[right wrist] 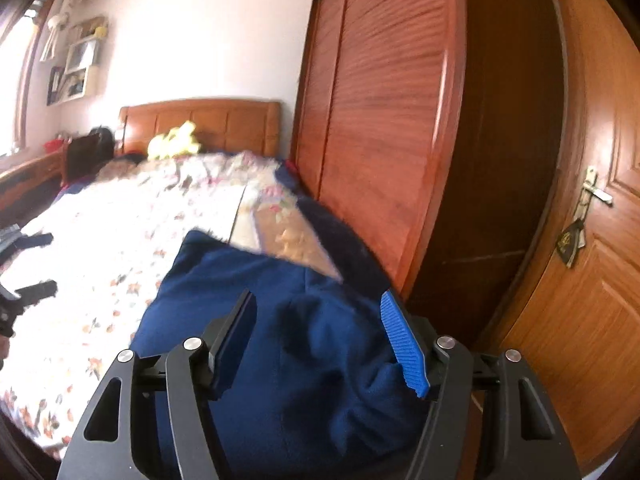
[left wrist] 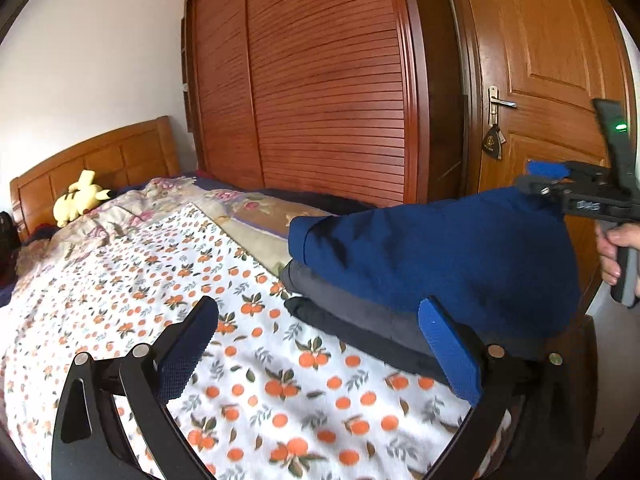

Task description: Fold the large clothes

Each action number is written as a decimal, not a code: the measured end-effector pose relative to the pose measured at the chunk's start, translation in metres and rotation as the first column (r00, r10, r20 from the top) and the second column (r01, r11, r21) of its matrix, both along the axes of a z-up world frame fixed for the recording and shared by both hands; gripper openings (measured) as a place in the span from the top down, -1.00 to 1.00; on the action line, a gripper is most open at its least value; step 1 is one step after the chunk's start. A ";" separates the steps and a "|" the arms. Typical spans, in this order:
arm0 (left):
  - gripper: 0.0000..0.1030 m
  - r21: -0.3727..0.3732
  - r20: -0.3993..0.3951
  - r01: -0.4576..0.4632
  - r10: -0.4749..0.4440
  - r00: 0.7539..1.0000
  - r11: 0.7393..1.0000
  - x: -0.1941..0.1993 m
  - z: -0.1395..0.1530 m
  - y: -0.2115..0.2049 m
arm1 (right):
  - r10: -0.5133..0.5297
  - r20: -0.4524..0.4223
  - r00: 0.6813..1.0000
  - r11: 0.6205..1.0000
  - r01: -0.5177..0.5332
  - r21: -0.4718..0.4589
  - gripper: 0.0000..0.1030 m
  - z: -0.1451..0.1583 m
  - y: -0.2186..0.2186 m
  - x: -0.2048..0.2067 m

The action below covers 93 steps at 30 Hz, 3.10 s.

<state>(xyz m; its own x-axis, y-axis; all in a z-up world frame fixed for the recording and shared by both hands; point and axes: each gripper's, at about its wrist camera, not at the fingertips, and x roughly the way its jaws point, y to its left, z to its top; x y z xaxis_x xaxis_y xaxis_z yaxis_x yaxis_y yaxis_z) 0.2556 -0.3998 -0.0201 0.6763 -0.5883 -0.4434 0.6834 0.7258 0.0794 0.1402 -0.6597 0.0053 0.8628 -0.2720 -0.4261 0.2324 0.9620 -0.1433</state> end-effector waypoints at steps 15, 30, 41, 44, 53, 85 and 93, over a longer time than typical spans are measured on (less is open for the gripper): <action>-0.96 -0.021 -0.009 -0.101 0.101 0.995 0.995 -0.065 0.013 0.088 | -0.098 -0.106 0.990 0.979 0.115 0.167 -0.07 -0.039 -0.042 -0.016; -0.96 -0.038 0.004 -0.367 0.368 0.930 0.929 -0.124 0.027 0.227 | 0.082 0.083 0.993 0.992 -0.090 0.093 -0.66 0.017 0.128 -0.064; -0.96 -0.026 -0.020 -0.583 0.582 0.813 0.812 -0.155 0.018 0.323 | 0.335 0.128 0.933 0.911 -0.356 0.209 -0.86 -0.018 0.291 -0.061; -0.96 -0.026 -0.018 -0.618 0.618 0.786 0.786 -0.164 0.013 0.343 | 0.393 0.130 0.910 0.884 -0.413 0.221 -0.86 -0.025 0.326 -0.062; -0.96 -0.057 -0.052 -0.674 0.672 0.739 0.737 -0.186 0.005 0.379 | 0.468 0.138 0.873 0.842 -0.488 0.232 -0.86 -0.033 0.382 -0.072; -0.96 -0.072 -0.049 -0.677 0.675 0.736 0.733 -0.198 0.003 0.390 | 0.476 0.120 0.871 0.840 -0.490 0.234 -0.86 -0.043 0.399 -0.077; -0.96 -0.075 -0.050 -0.676 0.675 0.736 0.733 -0.198 0.003 0.391 | 0.476 0.121 0.871 0.839 -0.491 0.233 -0.86 -0.043 0.400 -0.077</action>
